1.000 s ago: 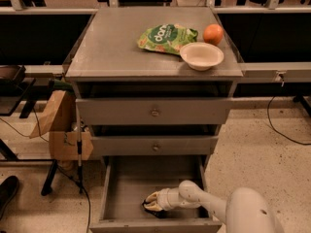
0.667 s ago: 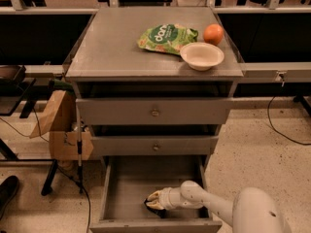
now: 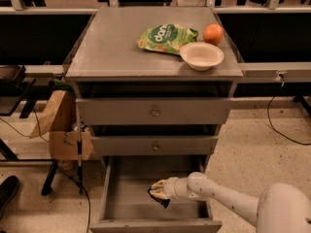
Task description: Pick rxbar chocolate from bottom drawer and place on counter
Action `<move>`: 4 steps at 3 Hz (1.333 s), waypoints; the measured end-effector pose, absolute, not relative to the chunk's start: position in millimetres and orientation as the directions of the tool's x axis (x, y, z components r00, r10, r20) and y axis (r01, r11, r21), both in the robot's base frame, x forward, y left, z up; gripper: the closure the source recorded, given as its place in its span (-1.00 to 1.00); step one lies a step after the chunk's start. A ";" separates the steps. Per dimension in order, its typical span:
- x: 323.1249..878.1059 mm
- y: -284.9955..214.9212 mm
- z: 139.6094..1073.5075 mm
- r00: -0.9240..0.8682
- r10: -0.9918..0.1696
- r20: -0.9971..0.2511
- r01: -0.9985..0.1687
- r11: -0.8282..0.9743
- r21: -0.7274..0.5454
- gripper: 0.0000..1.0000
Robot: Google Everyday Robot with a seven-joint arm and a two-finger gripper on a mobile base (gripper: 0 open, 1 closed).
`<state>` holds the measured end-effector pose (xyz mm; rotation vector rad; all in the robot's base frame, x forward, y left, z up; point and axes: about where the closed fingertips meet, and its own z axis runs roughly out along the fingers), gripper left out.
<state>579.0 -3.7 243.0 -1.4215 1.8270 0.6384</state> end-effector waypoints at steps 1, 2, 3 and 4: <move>592.8 -12.9 304.3 -0.133 -0.597 -0.791 -0.964 0.264 -0.038 1.00; 624.2 -25.2 382.8 -0.126 -0.624 -0.771 -0.973 0.228 -0.026 1.00; 651.6 -41.4 469.9 -0.119 -0.689 -0.715 -0.979 0.202 -0.032 1.00; 681.7 -56.8 564.3 -0.133 -0.762 -0.634 -0.971 0.228 -0.070 1.00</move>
Offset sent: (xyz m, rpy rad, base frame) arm 0.0889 -0.0441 0.2667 -0.0754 0.0646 0.1305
